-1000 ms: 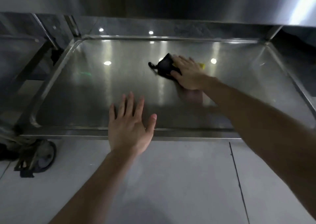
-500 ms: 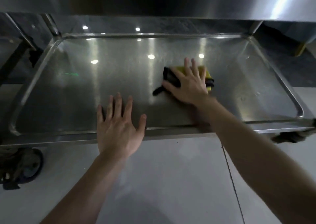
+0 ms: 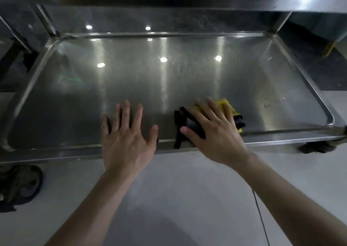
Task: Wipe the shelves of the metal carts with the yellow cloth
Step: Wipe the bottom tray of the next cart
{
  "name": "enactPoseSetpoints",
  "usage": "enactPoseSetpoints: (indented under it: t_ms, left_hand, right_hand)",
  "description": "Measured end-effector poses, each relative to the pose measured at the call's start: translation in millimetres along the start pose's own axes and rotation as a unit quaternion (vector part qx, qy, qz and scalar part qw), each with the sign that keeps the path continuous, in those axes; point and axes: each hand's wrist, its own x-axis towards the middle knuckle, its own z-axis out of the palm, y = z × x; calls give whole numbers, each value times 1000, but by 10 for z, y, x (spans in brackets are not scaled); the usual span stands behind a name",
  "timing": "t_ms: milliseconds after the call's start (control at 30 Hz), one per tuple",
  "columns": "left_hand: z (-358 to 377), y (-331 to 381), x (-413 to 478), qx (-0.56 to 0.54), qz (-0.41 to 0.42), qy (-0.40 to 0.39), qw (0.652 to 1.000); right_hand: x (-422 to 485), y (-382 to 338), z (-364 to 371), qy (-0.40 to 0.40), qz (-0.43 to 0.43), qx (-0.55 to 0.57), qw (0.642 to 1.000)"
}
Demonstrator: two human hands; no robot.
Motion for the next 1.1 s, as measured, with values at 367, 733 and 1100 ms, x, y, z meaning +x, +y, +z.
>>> enactPoseSetpoints:
  t_ms: [367, 733, 1100]
  left_hand:
    - [-107, -2, 41, -10, -15, -50, 999]
    - [-72, 1609, 253, -114, 117, 20, 986]
    - [-16, 1615, 355, -92, 119, 30, 988]
  right_hand:
    - [1048, 305, 102, -10, 70, 5, 997]
    - [121, 1347, -155, 9, 135, -32, 990]
    - [1011, 1580, -164, -39, 129, -3, 991]
